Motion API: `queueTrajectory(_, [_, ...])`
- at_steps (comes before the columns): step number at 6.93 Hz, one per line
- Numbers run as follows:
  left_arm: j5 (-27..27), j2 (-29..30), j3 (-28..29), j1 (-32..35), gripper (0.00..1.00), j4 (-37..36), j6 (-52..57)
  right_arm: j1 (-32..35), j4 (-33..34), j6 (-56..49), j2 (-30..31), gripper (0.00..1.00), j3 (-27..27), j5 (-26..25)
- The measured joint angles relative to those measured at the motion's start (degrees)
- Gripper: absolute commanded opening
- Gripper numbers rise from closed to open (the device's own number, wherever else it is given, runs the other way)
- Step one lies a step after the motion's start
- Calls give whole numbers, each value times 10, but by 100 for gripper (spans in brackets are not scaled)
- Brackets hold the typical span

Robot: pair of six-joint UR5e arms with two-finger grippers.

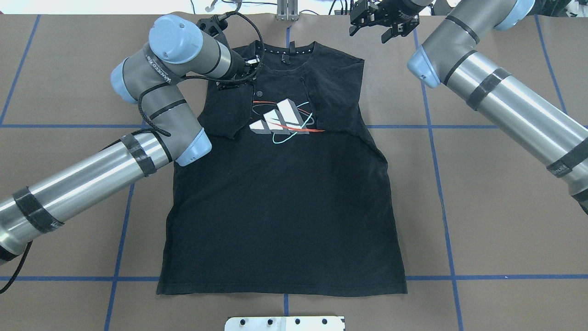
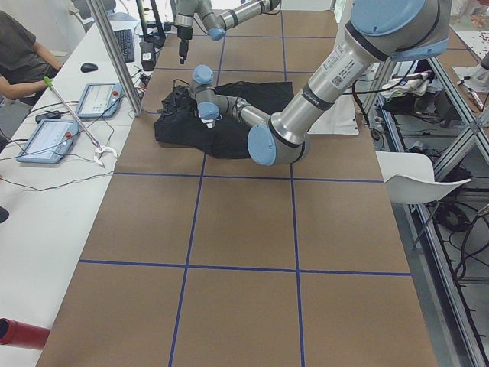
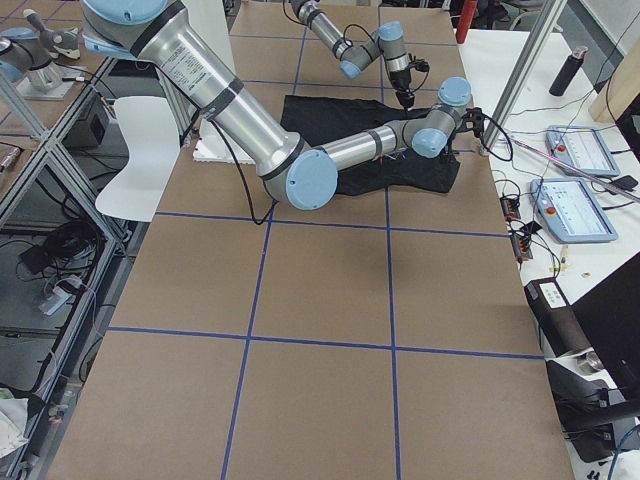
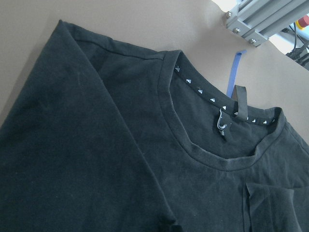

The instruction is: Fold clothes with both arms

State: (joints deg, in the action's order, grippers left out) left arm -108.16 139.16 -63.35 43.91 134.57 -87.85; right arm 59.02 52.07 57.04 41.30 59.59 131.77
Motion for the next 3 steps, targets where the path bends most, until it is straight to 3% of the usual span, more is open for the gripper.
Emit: queueTrajectory(3, [-1, -5, -28, 5, 100, 9, 2, 3, 4, 2, 0, 100, 3, 10])
